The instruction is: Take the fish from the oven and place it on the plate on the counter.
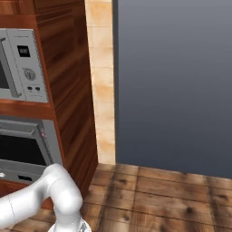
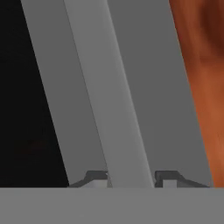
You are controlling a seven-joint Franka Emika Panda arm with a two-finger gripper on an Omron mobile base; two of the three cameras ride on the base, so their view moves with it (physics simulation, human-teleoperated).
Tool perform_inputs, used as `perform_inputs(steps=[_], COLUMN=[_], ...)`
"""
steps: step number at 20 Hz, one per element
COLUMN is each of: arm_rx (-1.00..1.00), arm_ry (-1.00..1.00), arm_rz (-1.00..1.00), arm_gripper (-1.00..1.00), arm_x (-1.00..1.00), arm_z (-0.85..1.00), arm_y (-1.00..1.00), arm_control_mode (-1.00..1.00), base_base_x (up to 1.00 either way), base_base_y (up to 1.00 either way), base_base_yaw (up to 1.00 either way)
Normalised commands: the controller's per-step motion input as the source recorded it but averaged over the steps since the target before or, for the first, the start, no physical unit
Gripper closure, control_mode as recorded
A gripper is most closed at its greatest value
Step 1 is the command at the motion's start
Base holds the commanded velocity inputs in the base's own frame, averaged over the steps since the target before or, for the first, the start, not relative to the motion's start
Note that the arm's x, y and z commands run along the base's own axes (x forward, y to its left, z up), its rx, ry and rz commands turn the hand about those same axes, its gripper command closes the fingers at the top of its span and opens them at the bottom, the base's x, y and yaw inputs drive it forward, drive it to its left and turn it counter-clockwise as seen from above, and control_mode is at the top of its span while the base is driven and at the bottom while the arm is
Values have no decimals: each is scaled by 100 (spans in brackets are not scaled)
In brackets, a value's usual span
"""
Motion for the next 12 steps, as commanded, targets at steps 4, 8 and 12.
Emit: perform_inputs(steps=[4, 8, 12], arm_rx=[5, 4, 4], arm_ry=[16, 15, 10], arm_rz=[0, 0, 0], arm_gripper=[100, 100, 100], arm_x=[-65, -73, -79], arm_z=[-67, -70, -63], arm_y=[0, 0, 0], arm_control_mode=[-100, -100, -100], base_base_x=[0, 0, 0], base_base_y=[0, 0, 0], base_base_yaw=[0, 0, 0])
